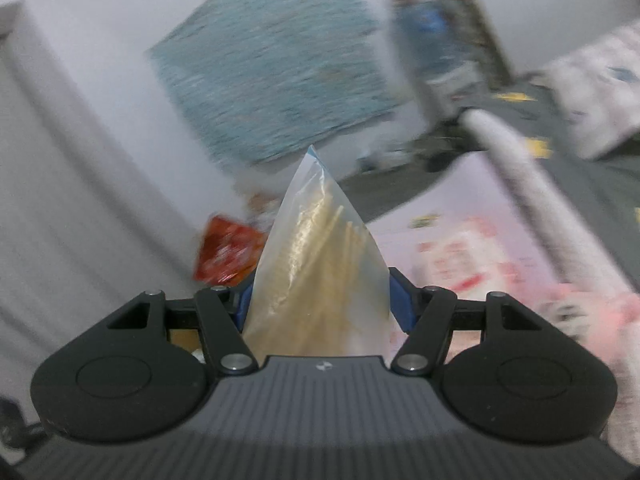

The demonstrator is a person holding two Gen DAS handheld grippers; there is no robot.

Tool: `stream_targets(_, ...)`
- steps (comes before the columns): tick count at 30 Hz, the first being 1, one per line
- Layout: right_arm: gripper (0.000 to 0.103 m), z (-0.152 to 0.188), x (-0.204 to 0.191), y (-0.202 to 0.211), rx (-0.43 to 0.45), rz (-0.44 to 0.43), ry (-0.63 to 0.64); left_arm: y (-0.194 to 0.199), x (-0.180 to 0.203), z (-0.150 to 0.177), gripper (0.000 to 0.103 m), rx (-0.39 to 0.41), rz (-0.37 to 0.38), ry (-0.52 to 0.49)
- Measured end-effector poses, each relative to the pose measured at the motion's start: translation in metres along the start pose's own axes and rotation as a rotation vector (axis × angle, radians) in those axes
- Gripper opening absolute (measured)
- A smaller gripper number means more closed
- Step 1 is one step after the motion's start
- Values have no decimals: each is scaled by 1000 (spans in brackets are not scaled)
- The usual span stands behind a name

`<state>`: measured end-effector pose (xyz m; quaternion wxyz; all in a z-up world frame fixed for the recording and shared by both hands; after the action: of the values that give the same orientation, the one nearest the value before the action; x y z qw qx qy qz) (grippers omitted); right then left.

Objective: Organize soft objects
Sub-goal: 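Carry the carton and snack bag with both tools over the cardboard box, then open both tools to drop the snack bag and carton into the box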

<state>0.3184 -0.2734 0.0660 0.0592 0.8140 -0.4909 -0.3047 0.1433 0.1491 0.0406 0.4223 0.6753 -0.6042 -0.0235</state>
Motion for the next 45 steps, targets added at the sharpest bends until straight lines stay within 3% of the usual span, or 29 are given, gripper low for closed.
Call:
stream_targets(6,63,24,-136,-35,-113,-243,166,34,-48,-1,90,100,-58,70)
stream_targets(11,63,79,-247,-93,-301,-424,294,55,-93,5,90,147,-118,140)
stream_targets(17,63,174,-353,-164,-546,-495,542,79,-143,13,90,191,-176,221)
stream_targets(20,63,226,-385,-188,-628,-472,688,85,-165,17,90,199,-198,257)
stream_targets(24,65,280,-405,-211,-706,-416,848,87,-186,20,90,195,-213,291)
stream_targets(28,72,315,-408,-220,-788,-404,904,85,-196,22,90,189,-204,308)
stream_targets(31,79,309,-396,-229,-795,-439,838,83,-199,23,90,187,-198,311)
stream_targets(35,79,282,-391,-227,-750,-464,732,80,-201,26,90,179,-192,316)
stream_targets(36,77,275,-388,-227,-742,-469,696,79,-201,27,90,178,-187,316)
stream_targets(38,56,268,-382,-228,-750,-478,631,76,-202,27,90,177,-183,317)
stream_targets(40,46,270,-377,-232,-780,-477,589,75,-203,28,90,177,-182,318)
stream_targets(45,39,303,-371,-249,-860,-469,547,72,-202,32,90,168,-180,325)
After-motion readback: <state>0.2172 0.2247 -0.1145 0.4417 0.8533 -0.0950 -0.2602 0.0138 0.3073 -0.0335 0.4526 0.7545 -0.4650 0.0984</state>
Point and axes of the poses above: each gripper's, at about its wrist camera, not at the fingertips, and y roughly against the way its jaws point, x to its right, z to its underside, the point moved 8 cm from there along -y, roughly the way its jaws point, and after that the axes turned 9 degrees about y, right-handed, at the moved point
